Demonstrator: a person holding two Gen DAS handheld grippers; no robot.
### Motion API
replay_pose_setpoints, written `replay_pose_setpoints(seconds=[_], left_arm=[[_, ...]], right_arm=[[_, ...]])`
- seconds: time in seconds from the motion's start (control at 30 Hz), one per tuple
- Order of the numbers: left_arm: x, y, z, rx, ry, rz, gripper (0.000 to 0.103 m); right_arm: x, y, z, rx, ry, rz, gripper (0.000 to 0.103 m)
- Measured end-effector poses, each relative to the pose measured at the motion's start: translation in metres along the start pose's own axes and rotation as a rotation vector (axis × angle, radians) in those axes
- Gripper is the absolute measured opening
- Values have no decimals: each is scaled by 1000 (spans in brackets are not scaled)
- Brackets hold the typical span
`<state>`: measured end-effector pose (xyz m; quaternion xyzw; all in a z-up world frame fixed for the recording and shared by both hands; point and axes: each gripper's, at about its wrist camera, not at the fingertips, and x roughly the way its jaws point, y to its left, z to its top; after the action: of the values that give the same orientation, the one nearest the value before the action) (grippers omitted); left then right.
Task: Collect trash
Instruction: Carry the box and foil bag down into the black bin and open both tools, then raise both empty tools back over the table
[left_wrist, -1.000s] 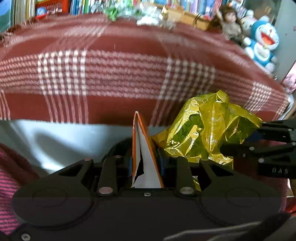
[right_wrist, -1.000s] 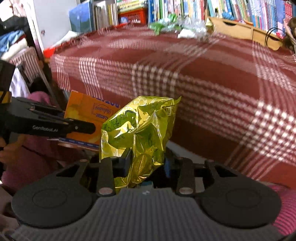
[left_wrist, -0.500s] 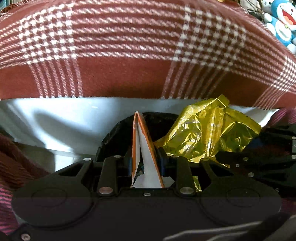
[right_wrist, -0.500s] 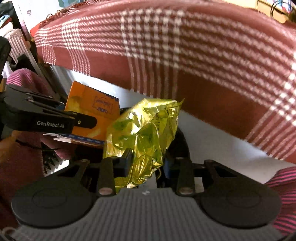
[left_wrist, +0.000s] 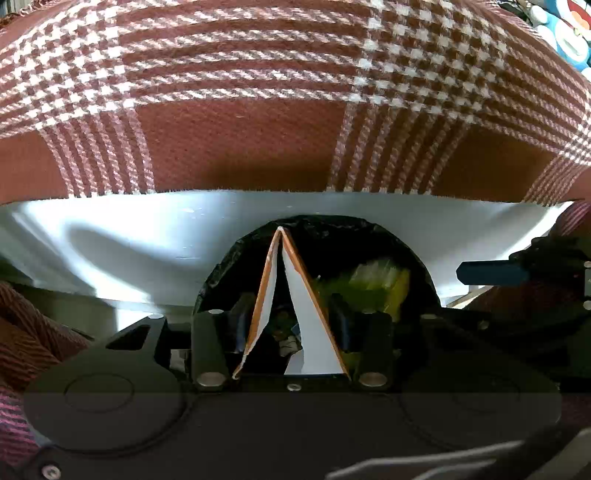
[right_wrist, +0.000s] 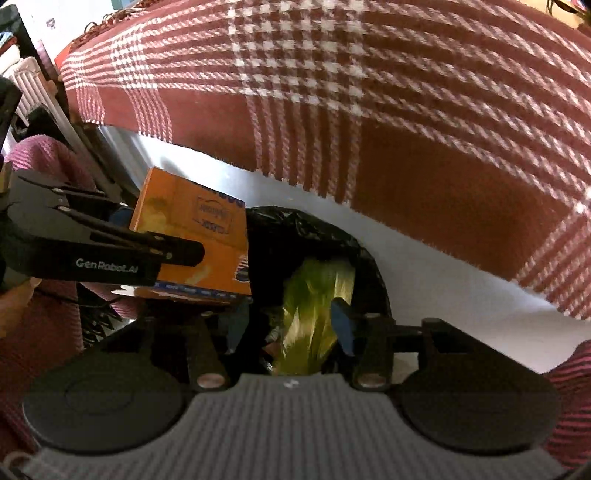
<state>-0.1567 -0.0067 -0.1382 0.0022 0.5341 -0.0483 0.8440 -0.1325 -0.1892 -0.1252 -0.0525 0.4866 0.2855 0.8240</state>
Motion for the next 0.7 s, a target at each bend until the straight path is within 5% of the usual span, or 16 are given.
replay_pose_setpoints(seconds=[0.33,0.4,0.7], left_arm=[[-1,-2,2,1,-4,5,65],[-2,0,1,-5,-8,6,82],[-11,4,4,0,-30,14,87]], right_arm=[[-5,1,4,-7,-5,-5,68],[-6,3,5,-10,-8,-8,68],[-18,1,8,2,-27,-9,70]])
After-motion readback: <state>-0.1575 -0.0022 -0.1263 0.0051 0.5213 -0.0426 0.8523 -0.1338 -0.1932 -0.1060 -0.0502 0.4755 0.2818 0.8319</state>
